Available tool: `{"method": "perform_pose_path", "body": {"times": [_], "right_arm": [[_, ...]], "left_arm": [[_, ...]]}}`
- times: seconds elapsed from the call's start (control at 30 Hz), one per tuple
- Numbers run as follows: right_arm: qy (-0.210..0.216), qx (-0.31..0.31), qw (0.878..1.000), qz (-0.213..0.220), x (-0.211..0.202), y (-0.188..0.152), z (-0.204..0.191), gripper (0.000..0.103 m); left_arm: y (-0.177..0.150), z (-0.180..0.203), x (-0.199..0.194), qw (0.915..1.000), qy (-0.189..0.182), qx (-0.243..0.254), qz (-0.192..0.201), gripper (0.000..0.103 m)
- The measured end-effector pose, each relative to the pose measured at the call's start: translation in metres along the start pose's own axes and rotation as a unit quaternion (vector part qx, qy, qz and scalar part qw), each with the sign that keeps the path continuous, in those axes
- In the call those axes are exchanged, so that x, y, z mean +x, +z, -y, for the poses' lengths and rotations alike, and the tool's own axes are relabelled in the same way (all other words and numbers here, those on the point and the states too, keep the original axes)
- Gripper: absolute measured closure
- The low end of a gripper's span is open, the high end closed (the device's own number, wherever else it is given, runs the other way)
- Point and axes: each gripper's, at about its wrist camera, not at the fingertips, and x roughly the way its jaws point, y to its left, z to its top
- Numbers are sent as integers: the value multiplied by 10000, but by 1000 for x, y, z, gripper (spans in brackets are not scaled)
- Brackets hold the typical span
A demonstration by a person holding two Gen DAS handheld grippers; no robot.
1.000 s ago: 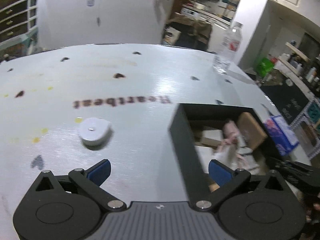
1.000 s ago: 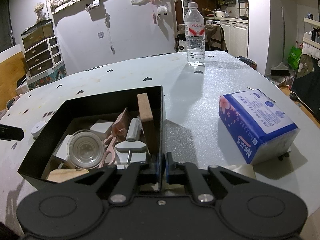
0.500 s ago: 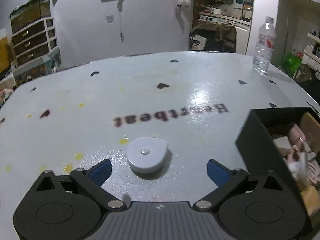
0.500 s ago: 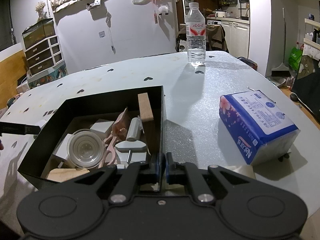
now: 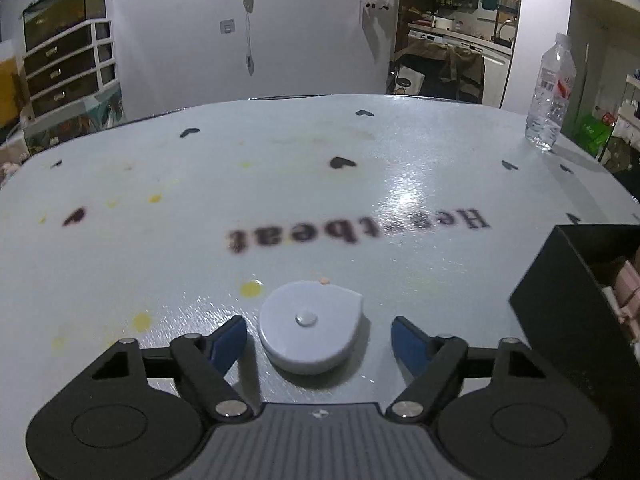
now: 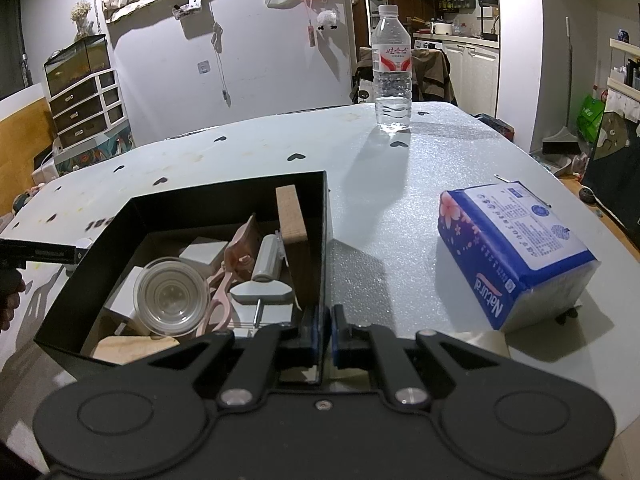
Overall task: Organize rigid objects
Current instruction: 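Grasp the round white tape measure with the left tool, then carry the tape measure into the black box and open the left tool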
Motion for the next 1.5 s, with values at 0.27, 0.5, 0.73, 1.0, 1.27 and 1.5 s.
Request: {"method": "perform_pose_path", "body": {"times": [0.27,0.5,0.73,1.0,1.27,1.5], "right_arm": [[2,-3,10000,1,0,0,-1,96],[3,-3,10000,0,0,0,0,96],[3,-3,10000,0,0,0,-1,96],[8,1,10000,-2,0,0,0,96],[47,15,10000,-2,1,-1,0,96],[75,12,10000,-7,0,-1,2,95]], "left_arm": [[4,-3,-1,10000,68,20,-14,47],[-4,2,-13,10000,-26,13,-83,47],[-9,22,-42,9988,-477,134,54,47],[11,64,-87,9907,-1182,475,476,47],[23,111,-81,9809,-1753,837,84,47],[38,123,-61,9829,-1614,887,-78,47]]}}
